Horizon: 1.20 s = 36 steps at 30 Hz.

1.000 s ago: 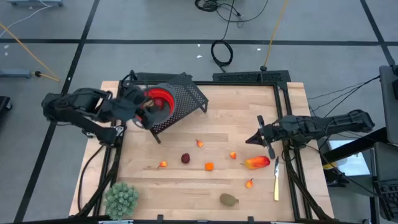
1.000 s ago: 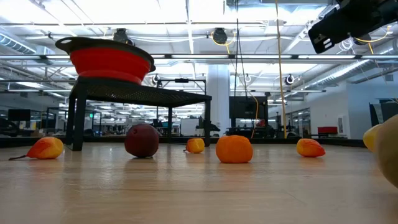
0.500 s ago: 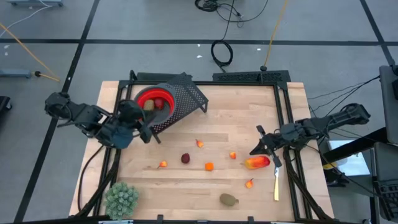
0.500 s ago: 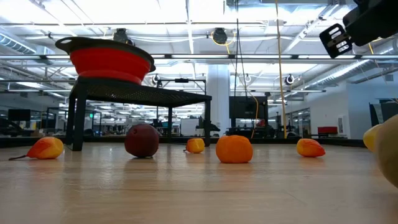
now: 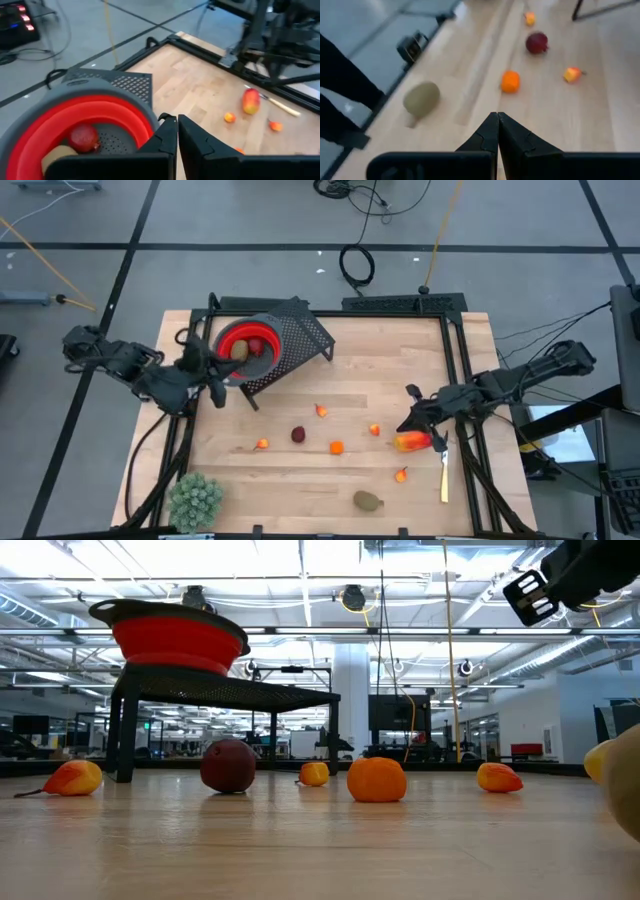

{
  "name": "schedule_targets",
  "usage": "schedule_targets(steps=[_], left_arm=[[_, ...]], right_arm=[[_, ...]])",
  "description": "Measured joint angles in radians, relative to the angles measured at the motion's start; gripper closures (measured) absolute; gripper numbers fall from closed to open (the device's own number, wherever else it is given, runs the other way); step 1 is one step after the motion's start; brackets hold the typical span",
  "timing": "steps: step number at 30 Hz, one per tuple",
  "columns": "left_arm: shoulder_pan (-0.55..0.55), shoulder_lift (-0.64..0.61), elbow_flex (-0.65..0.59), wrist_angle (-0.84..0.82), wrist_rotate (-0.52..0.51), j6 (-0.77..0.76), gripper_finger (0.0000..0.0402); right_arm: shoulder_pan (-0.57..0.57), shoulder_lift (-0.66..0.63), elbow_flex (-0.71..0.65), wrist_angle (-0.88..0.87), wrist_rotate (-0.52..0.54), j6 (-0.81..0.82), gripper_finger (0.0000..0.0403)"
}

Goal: Pick & Place Fruit
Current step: Put the mango into the red strainer bowl on the shelf

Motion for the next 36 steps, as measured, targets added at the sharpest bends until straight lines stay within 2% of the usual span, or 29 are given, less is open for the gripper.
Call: schedule_targets(steps=[7, 18, 21, 31, 36], left_arm=[[0.057, -0.097, -0.05, 0.091, 0.085, 0.191, 0.0395], [0.124, -0.215, -0.136, 0.093, 0.206, 0.287, 0.0393], [0.127, -0.257, -0.169, 0.137, 0.22, 0.33, 0.0399], [0.127, -0.427, -0.289, 0.224, 0.254, 0.424, 0.0397], [0.127, -0.509, -0.342, 0.244, 0.273, 0.431, 0.0393]], right_arm=[[0.0, 0.116, 0.131, -0.213, 0.032, 0.0, 0.0403], [0.0, 0.315, 0.304, -0.546, 0.029, 0.034, 0.0403], [0.0, 0.36, 0.33, -0.61, 0.027, 0.034, 0.0403], [-0.003, 0.416, 0.355, -0.673, 0.019, 0.133, 0.0401], [-0.006, 0.416, 0.355, -0.682, -0.038, 0.146, 0.0371]])
